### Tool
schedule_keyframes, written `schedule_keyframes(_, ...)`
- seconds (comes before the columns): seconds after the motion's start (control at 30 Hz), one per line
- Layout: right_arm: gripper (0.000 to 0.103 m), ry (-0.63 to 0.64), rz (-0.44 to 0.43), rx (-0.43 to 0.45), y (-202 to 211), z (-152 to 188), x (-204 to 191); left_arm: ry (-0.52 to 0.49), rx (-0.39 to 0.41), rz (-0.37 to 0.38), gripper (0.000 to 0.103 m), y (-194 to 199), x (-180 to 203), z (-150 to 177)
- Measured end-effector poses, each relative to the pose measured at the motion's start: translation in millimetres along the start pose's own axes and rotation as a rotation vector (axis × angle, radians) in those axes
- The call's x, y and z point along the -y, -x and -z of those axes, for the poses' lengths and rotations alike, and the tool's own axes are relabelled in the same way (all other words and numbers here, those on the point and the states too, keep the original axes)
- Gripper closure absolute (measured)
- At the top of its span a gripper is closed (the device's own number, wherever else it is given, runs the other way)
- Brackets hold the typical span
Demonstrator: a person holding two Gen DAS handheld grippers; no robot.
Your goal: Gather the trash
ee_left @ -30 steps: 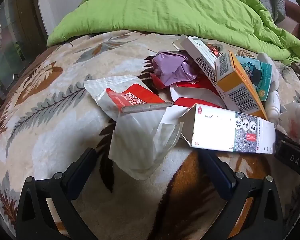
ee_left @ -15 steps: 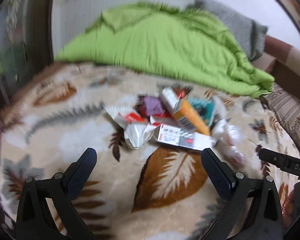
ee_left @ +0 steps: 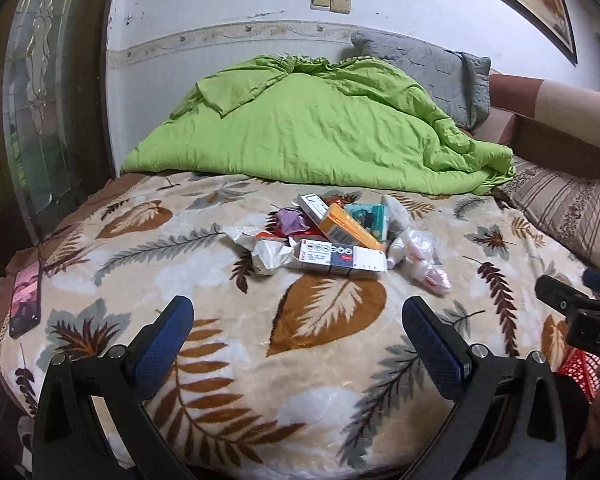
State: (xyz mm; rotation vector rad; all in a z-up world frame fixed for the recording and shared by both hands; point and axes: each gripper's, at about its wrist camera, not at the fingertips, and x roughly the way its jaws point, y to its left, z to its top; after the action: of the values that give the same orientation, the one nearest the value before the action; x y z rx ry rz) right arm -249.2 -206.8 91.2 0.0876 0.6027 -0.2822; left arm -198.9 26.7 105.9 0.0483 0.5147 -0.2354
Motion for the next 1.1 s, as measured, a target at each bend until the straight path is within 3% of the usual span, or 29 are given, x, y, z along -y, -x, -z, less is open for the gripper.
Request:
schedule_keyframes(0.57, 0.000, 0.050, 0.057, -0.024, -12, 2, -7, 0.008, -0.054, -0.010, 0.000, -24, -2, 7)
schedule_keyframes(1.1, 0.000, 0.052, 0.051, -0.030, -12, 2, -8, 0.011, -0.058, -0.014, 0.000, -25, 0, 9)
